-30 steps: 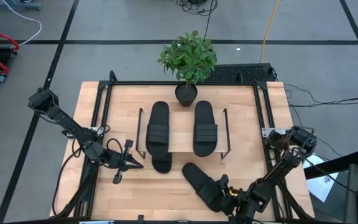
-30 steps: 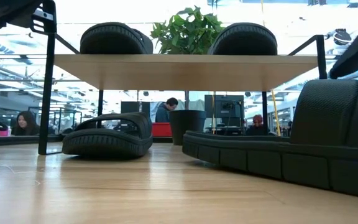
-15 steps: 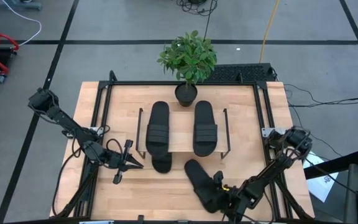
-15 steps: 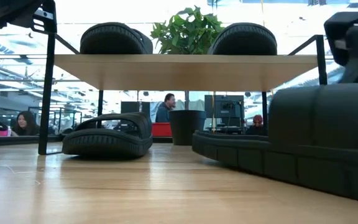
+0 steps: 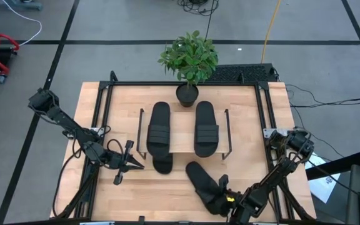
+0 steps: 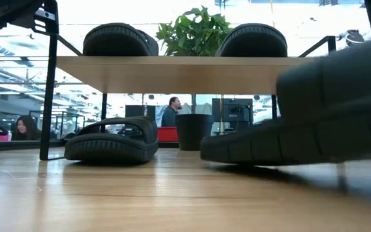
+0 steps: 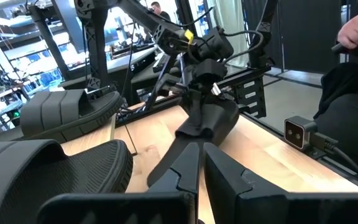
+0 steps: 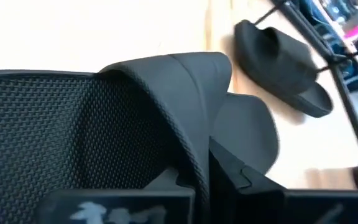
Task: Pick and place slides into the shelf
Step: Put the black slide under the shelf
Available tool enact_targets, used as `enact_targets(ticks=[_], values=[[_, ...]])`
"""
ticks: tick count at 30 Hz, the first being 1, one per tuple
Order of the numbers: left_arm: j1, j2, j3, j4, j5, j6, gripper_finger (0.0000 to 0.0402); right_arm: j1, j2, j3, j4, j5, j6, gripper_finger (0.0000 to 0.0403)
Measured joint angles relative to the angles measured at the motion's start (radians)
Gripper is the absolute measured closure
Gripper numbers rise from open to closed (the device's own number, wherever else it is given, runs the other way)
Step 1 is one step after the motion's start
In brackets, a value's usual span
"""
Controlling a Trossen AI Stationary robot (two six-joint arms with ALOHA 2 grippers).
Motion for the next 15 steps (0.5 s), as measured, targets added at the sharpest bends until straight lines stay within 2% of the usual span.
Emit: enact_targets(ticks=[7,15], values=[[0.0,0.0,0.0,0.002,0.0,-0.002,0.0378,-0.009,-0.001,0.049,-0.093,0.156,0.024,0.04],[0.0,0.0,0.0,0.003,0.0,-0.002,0.0378,-0.063,-0.001,0.048,-0.123,0.167,0.081,0.0402]])
